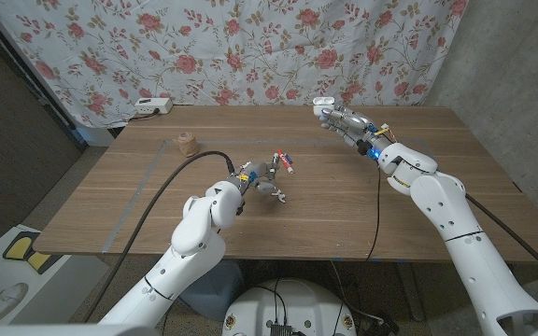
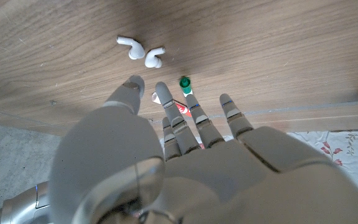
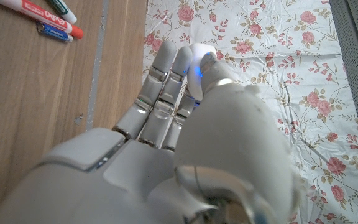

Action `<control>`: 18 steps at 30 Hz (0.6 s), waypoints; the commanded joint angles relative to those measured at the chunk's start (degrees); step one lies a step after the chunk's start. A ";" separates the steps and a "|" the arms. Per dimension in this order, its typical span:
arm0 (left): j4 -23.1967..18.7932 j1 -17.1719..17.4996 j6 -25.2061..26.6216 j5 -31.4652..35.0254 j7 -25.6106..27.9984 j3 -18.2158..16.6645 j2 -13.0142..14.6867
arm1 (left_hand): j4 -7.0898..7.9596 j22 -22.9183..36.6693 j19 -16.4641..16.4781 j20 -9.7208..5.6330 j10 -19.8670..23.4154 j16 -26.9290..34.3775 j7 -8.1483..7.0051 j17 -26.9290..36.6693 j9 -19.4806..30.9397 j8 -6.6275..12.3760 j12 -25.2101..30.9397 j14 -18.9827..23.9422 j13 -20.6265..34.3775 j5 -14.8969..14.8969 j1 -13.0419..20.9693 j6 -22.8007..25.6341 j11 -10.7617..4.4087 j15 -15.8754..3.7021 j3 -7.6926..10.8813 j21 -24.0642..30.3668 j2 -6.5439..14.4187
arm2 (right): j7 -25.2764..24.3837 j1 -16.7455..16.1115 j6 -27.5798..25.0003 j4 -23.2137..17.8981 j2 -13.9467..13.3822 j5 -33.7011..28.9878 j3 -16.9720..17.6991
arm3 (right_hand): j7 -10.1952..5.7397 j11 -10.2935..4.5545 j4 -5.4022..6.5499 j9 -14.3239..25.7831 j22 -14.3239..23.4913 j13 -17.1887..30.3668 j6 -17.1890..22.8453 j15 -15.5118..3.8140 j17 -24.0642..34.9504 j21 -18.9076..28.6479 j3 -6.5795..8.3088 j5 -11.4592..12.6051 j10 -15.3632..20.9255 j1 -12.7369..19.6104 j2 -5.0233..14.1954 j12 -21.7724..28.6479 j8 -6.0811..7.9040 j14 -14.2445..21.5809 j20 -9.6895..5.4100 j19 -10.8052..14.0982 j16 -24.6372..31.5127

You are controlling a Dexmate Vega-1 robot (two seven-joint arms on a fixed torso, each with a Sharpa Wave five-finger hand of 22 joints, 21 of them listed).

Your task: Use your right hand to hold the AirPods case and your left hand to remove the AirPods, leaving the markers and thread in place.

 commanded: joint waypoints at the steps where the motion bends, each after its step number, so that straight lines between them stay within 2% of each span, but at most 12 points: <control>1: -1.22 0.14 -1.35 -2.49 1.04 -1.22 -0.08 | 0.46 0.32 -0.21 -0.10 -0.55 -0.18 0.08 -0.17 0.13 0.35 -0.61 -0.56 -0.39 -0.35 -1.02 0.10 0.13 0.13 0.10 -0.23 0.13 | 0.53 0.44 0.56 0.69 0.16 -0.14 -0.13 | -0.03 -1.80 0.04 0.15 0.12 6.46 -0.16 -6.05 0.06 0.44 0.31 0.36 2.22 -0.03 0.55 0.58 0.15 0.32 -5.83 -0.31 -0.20; 3: -1.68 0.12 -1.21 -3.59 0.89 -2.02 -0.31 | 0.49 0.32 -0.23 -0.07 -0.59 -0.18 0.06 -0.24 0.13 0.36 -0.77 -0.54 -0.51 -0.37 -1.17 0.10 0.13 0.18 0.10 -0.23 0.13 | 0.64 0.62 0.60 0.86 0.20 -0.14 -0.21 | 0.01 -1.79 0.04 0.15 0.12 6.46 -0.14 -6.05 0.07 0.46 0.31 0.36 2.21 -0.03 0.55 0.58 0.15 0.33 -5.83 -0.32 -0.20; 5: -2.45 0.98 -1.95 -7.81 1.94 -4.38 -1.32 | 0.48 0.32 -0.22 -0.10 -0.91 -0.26 0.07 -0.41 0.12 0.39 -1.22 -0.63 -0.79 -0.42 -1.43 0.11 0.17 0.29 0.11 -0.22 0.09 | 0.57 0.69 0.67 0.91 0.27 -0.21 -0.25 | -0.03 -1.80 0.04 0.15 0.12 6.48 -0.15 -6.05 0.07 0.48 0.31 0.36 2.24 -0.03 0.54 0.59 0.15 0.33 -5.82 -0.34 -0.20; 8: -3.52 1.37 -2.18 -8.93 3.15 -5.14 -1.00 | 0.52 0.33 -0.28 0.07 -1.91 -0.43 0.15 -0.69 0.11 0.41 -2.21 -0.97 -1.29 -0.49 -1.91 0.04 0.50 0.62 0.16 -0.22 0.12 | 0.46 0.72 0.83 0.92 0.37 -0.38 -0.35 | -0.05 -1.90 0.04 0.15 0.12 6.51 -0.13 -6.04 0.08 0.52 0.32 0.37 2.18 -0.03 0.54 0.58 0.16 0.34 -5.82 -0.37 -0.20; 10: -4.05 2.07 -1.27 -14.16 2.88 -7.41 -2.98 | 0.54 0.33 -0.25 0.09 -2.98 -0.60 0.24 -0.98 0.09 0.43 -3.24 -1.31 -1.83 -0.57 -2.43 -0.03 1.26 0.82 0.16 -0.19 0.08 | 0.30 0.75 0.86 0.92 0.48 -0.45 -0.43 | -0.04 -1.91 0.04 0.15 0.12 6.53 -0.12 -6.03 0.08 0.54 0.32 0.37 2.17 -0.03 0.55 0.58 0.16 0.33 -5.82 -0.38 -0.21; 11: -3.99 1.98 -0.80 -19.27 0.92 -9.49 -4.11 | 0.54 0.33 -0.27 0.08 -3.08 -0.62 0.24 -1.02 0.09 0.43 -3.36 -1.38 -1.89 -0.58 -2.51 -0.04 1.29 0.83 0.16 -0.19 0.06 | 0.15 0.75 0.89 0.89 0.57 -0.51 -0.49 | -0.04 -1.88 0.04 0.15 0.12 6.53 -0.13 -6.03 0.08 0.54 0.33 0.37 2.18 -0.03 0.55 0.59 0.15 0.33 -5.82 -0.39 -0.21; 12: -3.66 2.35 -2.01 -22.57 1.38 -10.88 -4.26 | 0.61 0.34 -0.25 0.12 -3.25 -0.67 0.31 -1.11 0.09 0.42 -3.65 -1.52 -2.09 -0.61 -2.75 -0.09 1.45 0.99 0.16 -0.17 0.12 | 0.08 0.74 1.00 0.89 0.65 -0.60 -0.57 | -0.03 -1.78 0.03 0.15 0.12 6.51 -0.10 -6.05 0.09 0.56 0.32 0.37 2.25 -0.03 0.52 0.60 0.17 0.33 -5.82 -0.40 -0.21; 14: -4.84 2.25 -1.60 -17.85 4.31 -8.45 -1.18 | 0.69 0.34 -0.25 0.35 -4.13 -0.80 0.77 -1.30 0.07 0.36 -4.51 -1.96 -2.54 -0.66 -3.22 -0.37 1.97 1.49 0.17 -0.16 0.22 | -0.20 0.74 1.11 0.83 0.82 -0.80 -0.76 | -0.03 -1.75 0.01 0.15 0.12 6.49 -0.06 -6.06 0.09 0.58 0.31 0.37 2.22 -0.02 0.49 0.57 0.18 0.33 -5.82 -0.41 -0.22; 18: -5.28 2.70 -2.19 -22.93 5.33 -10.09 -0.50 | 0.18 0.36 -0.13 0.28 -6.96 -1.42 0.94 -2.12 0.05 0.40 -6.94 -3.50 -3.70 -0.74 -3.78 -0.54 2.92 2.23 0.22 -0.07 -0.22 | -0.91 0.64 0.97 0.42 1.09 -1.07 -1.15 | -0.05 -1.70 0.03 0.15 0.12 6.46 -0.08 -6.04 0.11 0.63 0.32 0.38 2.29 -0.03 0.52 0.57 0.18 0.35 -5.81 -0.44 -0.21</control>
